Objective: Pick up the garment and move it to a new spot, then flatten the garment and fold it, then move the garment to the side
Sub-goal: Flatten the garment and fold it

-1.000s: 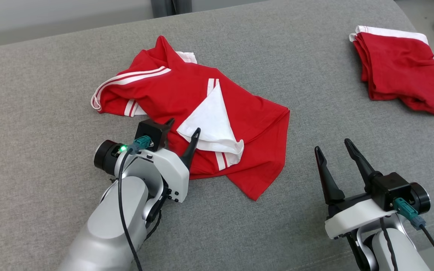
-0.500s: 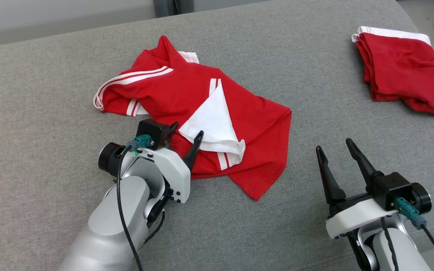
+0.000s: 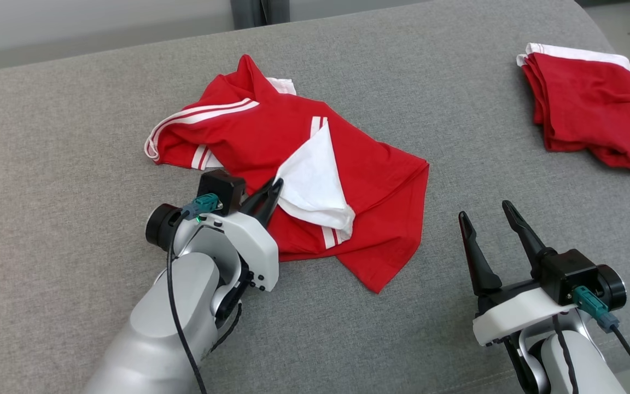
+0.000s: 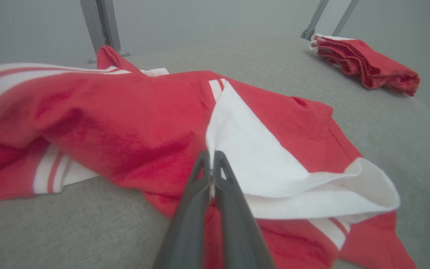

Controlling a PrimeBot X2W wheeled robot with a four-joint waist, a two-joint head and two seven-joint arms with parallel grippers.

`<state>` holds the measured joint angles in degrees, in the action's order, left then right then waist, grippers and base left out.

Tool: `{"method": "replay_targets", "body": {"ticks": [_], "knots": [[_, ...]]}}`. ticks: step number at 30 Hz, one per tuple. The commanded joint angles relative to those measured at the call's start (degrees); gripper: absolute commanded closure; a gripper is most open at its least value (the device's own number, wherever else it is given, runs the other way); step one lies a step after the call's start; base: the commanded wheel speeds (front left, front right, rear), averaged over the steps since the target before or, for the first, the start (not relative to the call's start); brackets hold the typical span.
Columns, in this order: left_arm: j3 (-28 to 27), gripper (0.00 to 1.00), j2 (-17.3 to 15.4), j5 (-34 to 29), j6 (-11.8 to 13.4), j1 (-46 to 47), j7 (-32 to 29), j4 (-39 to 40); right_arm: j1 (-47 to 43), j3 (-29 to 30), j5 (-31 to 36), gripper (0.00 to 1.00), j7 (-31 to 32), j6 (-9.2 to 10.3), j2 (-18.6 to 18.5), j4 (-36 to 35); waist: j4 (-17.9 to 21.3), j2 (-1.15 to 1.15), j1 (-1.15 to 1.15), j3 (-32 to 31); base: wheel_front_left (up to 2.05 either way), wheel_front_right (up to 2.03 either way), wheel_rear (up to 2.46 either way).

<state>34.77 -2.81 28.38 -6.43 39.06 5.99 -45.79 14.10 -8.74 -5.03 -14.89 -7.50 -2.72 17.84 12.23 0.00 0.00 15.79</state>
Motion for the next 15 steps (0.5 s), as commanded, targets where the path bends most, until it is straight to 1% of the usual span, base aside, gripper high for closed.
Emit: {"method": "replay_targets", "body": {"ticks": [1,5,8,12,15], "knots": [[-0.3,1.0,-0.3,0.5,0.5,0.9,0.9,0.0,0.0,0.1,0.1,0.0,-0.3,0.0,-0.2,0.1,-0.1,0.0,0.0,-0.1,0.0,0.0,0.0],[-1.0,1.0,-0.2,0.2,1.9,1.5,4.3,0.7,-0.5,-0.2,0.2,0.0,-0.3,0.0,-0.2,0.4,-0.5,0.0,0.0,-0.7,0.0,0.0,0.0],[-1.8,1.0,-0.3,0.4,3.3,1.2,6.4,1.6,-1.0,-2.7,-1.2,0.0,-0.3,0.0,-0.3,1.5,-1.0,0.0,0.0,-1.3,0.0,0.0,0.0],[-2.3,1.0,-0.3,0.7,4.6,0.0,7.8,2.9,-1.8,-10.1,-3.7,0.0,0.8,0.0,-2.8,2.7,-1.8,0.0,0.0,-2.1,0.0,0.0,0.0],[-1.8,1.0,-0.3,1.3,4.7,-0.7,8.3,3.8,-1.7,-14.5,-4.5,0.0,1.9,0.0,-5.4,2.9,-2.6,0.0,0.0,-2.5,0.0,0.0,0.0]]}}
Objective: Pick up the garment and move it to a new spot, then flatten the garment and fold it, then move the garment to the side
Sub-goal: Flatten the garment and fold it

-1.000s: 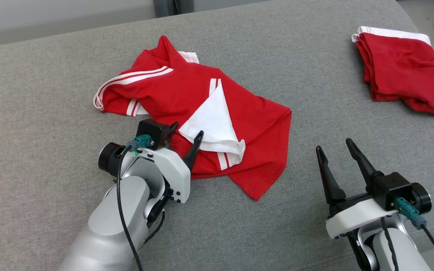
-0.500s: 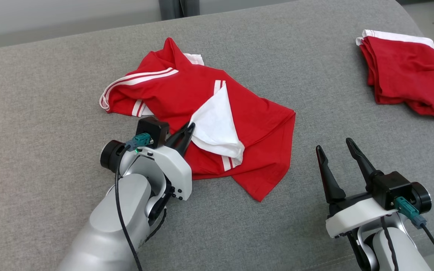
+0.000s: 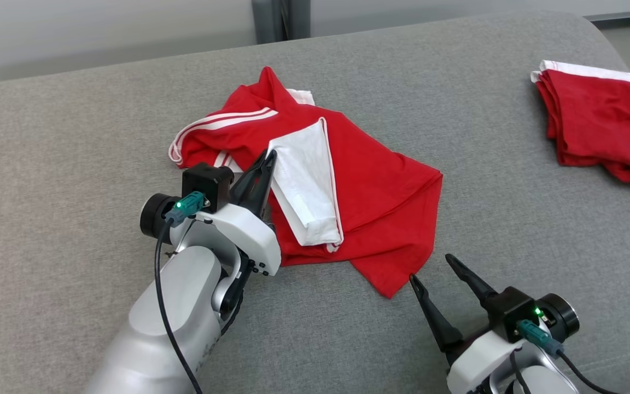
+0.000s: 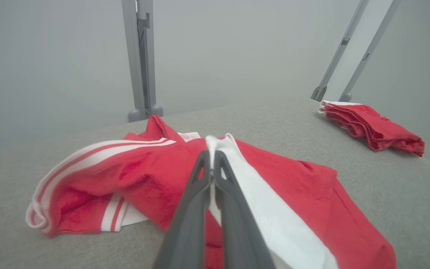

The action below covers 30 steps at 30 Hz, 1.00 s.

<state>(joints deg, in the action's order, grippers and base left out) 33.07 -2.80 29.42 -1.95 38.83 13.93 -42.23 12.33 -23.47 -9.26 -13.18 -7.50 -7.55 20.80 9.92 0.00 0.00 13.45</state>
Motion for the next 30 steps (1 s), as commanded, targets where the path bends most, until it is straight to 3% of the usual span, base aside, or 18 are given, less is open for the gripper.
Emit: {"method": "replay_targets", "body": {"ticks": [1,15,30], "knots": [[0.1,1.0,-0.3,0.6,0.4,-0.7,0.4,0.4,0.0,-0.9,-0.2,0.0,0.5,0.0,-1.1,0.1,-0.5,0.0,0.0,-0.2,0.0,0.0,0.0],[4.6,1.0,-0.3,4.0,1.7,-0.7,0.9,2.3,2.0,-9.3,1.2,0.0,1.9,0.0,-6.0,1.9,-4.3,0.0,0.0,-0.3,0.0,0.0,0.0],[6.4,1.0,-0.3,6.0,2.6,0.0,1.2,1.9,3.7,-10.4,1.8,0.0,0.9,0.0,-6.5,5.7,-5.6,0.0,0.0,-0.8,0.0,0.0,0.0]]}}
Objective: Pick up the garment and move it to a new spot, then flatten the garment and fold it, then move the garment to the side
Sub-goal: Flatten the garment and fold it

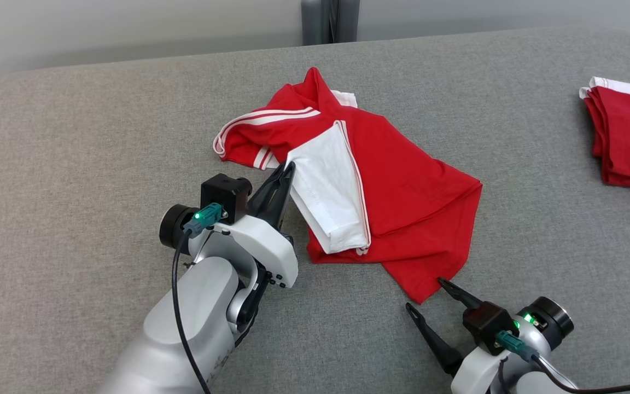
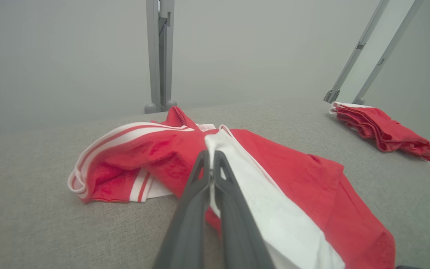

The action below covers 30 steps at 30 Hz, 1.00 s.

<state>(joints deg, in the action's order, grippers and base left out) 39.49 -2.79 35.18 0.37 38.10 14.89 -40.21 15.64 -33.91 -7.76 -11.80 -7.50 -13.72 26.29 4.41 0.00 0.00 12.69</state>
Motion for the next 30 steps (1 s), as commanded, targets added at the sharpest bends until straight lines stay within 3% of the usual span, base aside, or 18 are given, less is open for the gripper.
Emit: {"method": "replay_targets", "body": {"ticks": [1,10,11,12,15,30], "knots": [[0.1,1.0,-0.3,0.4,0.3,0.8,0.2,-0.1,0.6,-0.1,0.5,0.0,-0.5,0.0,-0.3,0.6,-0.1,0.0,0.0,0.0,0.0,0.0,0.0],[0.5,1.0,-0.3,1.0,0.6,1.5,0.3,-0.1,2.4,-0.6,-0.1,0.0,-1.0,0.0,0.1,3.4,-1.0,0.0,0.0,0.4,0.0,0.0,0.0],[0.5,1.0,-0.3,1.0,0.6,1.6,0.3,0.0,2.6,-0.6,-0.2,0.13,-1.0,0.0,0.1,3.6,-1.1,0.0,0.0,0.4,0.0,0.0,0.0],[0.6,1.0,-0.3,1.0,0.7,1.6,0.3,0.0,2.7,-1.0,-0.4,0.42,-0.9,0.0,0.1,3.8,-1.2,0.0,0.0,0.5,0.0,0.0,0.0],[0.6,1.0,-0.3,1.1,0.7,1.8,0.3,0.0,3.3,-2.0,-0.8,1.0,-0.7,0.0,-0.3,4.8,-1.4,0.0,0.0,0.6,0.0,0.0,0.0],[-3.8,1.0,-1.1,1.0,1.3,-1.0,0.3,2.4,3.3,1.1,-6.1,1.0,-1.8,0.0,-1.1,3.6,-0.9,0.0,0.0,-2.2,0.0,0.0,0.0]]}}
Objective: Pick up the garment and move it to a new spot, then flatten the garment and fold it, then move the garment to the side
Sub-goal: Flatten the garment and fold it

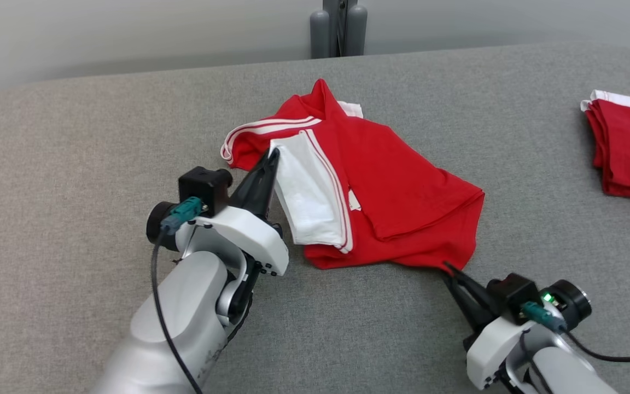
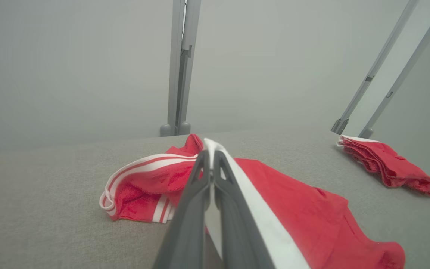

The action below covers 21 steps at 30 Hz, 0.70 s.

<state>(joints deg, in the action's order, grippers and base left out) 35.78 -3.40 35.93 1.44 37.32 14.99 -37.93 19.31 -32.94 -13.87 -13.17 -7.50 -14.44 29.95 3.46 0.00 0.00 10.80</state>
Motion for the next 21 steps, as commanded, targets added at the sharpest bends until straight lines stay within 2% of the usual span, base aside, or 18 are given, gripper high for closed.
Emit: {"method": "replay_targets", "body": {"ticks": [1,10,21], "knots": [[-0.9,1.0,-0.7,0.4,0.3,-0.5,0.2,0.6,-0.3,0.6,-0.8,1.0,-0.4,0.0,-0.8,-0.8,0.1,0.0,0.0,-0.7,0.0,0.0,0.0],[-9.2,1.0,-2.0,0.4,1.6,-2.9,0.2,8.2,2.3,6.1,-5.6,1.0,3.7,0.0,-6.2,-9.7,0.0,0.0,0.0,-3.4,0.0,0.0,0.0],[-18.6,1.0,-2.8,5.0,1.4,-0.6,0.1,15.0,12.2,7.9,-11.1,1.0,10.8,0.0,-13.6,-18.3,0.2,0.0,0.0,-6.4,0.0,0.0,0.0]]}}
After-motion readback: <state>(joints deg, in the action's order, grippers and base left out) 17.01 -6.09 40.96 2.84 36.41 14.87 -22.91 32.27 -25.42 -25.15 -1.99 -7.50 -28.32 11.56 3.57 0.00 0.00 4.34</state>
